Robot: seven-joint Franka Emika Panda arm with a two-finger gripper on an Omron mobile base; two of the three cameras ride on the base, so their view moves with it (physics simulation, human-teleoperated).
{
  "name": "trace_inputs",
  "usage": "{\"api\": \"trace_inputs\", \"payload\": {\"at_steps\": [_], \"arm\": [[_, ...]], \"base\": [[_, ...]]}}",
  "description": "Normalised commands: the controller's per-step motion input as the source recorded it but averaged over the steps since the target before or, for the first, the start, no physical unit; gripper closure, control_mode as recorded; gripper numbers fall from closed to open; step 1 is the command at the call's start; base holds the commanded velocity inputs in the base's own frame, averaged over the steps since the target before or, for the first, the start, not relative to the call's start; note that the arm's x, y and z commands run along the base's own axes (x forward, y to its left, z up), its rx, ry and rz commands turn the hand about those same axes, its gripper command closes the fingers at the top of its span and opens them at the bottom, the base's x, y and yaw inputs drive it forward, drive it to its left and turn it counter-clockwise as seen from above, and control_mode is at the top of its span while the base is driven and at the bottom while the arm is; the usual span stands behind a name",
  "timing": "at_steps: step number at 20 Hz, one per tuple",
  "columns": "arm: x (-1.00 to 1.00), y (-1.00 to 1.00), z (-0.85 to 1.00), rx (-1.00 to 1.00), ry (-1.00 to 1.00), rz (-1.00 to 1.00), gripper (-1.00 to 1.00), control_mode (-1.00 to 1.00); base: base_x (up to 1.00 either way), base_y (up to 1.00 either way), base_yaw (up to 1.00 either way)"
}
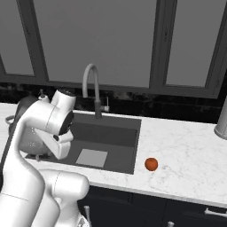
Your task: Put the colander in the sink, put the orange in the colander, and turn on the sink faucet and pour water over the colander.
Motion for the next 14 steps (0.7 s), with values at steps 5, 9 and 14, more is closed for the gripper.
{"api": "trace_inputs", "payload": {"at_steps": [5, 9, 14], "arm": [[-0.05, -0.72, 0.04, -0.09, 0.0, 0.03, 1.0, -1.0], [0.11, -0.64, 0.0, -0.11, 0.0, 0.0, 1.0, -1.0], [0.26, -0.59, 0.0, -0.03, 0.0, 0.0, 1.0, -1.0]], "base": [[0.0, 0.0, 0.0], [0.0, 0.0, 0.0], [0.0, 0.0, 0.0]]}}
